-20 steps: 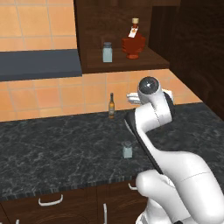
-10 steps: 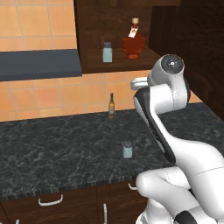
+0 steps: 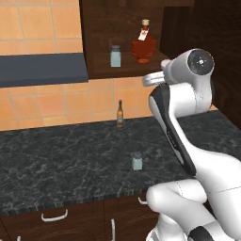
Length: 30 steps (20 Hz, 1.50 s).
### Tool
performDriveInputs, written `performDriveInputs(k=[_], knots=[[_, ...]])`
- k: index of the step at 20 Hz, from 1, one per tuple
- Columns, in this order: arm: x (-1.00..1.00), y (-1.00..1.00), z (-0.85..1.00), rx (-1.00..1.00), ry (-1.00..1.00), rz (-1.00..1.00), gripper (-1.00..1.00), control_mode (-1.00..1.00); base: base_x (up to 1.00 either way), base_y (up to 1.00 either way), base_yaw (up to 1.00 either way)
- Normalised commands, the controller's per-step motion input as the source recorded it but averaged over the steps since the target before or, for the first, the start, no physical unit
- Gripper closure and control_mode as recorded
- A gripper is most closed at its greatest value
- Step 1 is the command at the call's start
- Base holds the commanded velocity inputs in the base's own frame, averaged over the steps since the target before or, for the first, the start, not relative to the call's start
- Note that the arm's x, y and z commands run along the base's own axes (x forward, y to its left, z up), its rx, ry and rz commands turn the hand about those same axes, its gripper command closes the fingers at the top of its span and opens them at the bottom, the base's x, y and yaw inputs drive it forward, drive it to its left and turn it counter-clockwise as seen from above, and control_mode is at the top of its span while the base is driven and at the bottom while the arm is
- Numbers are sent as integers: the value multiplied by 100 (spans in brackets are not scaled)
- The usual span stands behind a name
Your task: Put the shaker and condiment bottle from the counter next to their counterparts in the cabinet.
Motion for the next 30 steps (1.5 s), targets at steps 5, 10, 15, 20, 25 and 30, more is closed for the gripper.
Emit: performDriveInputs(k=[5, 10, 15, 20, 25, 30], knots=[[-3, 0, 0, 10, -13, 0, 100, -100, 0, 0, 0], [0, 0, 11, 9, 2, 0, 100, -100, 0, 0, 0], [0, 0, 47, 2, 3, 0, 100, -100, 0, 0, 0], [0, 0, 35, -1, 0, 0, 100, -100, 0, 0, 0], [2, 0, 13, -2, -3, 0, 100, -100, 0, 0, 0], [24, 0, 0, 0, -2, 2, 100, -100, 0, 0, 0]])
